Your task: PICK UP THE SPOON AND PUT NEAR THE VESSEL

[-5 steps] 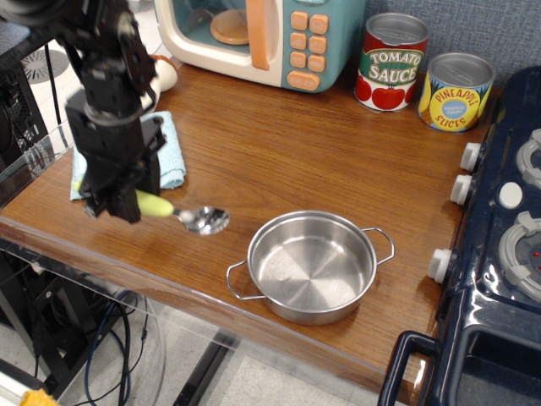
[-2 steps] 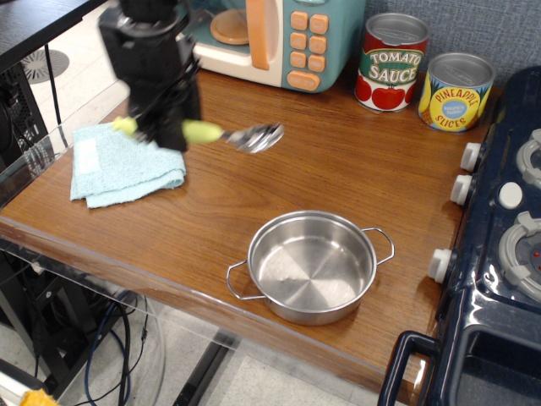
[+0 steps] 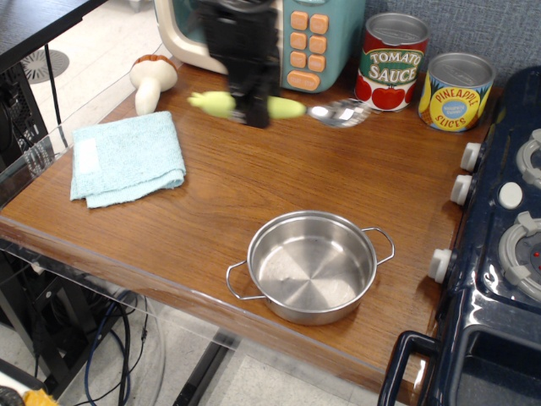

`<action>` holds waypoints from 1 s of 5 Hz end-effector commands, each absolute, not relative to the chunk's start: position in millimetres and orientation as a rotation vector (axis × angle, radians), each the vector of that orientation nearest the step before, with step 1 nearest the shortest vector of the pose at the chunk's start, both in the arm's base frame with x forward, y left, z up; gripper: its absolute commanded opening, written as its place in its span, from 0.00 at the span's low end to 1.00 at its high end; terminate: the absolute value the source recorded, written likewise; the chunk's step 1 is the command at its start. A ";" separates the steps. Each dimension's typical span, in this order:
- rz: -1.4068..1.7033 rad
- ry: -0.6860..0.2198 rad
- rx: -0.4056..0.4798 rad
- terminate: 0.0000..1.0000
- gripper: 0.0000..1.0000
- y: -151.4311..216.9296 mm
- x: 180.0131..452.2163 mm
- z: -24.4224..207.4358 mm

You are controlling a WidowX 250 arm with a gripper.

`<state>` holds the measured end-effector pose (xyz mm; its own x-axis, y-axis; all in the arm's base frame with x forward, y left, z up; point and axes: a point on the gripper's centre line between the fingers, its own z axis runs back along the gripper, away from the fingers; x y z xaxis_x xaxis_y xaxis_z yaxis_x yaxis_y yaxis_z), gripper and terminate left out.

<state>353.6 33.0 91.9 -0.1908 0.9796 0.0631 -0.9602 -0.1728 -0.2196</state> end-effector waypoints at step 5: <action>1.770 -0.249 -0.108 0.00 0.00 -16.7 455.3 41.7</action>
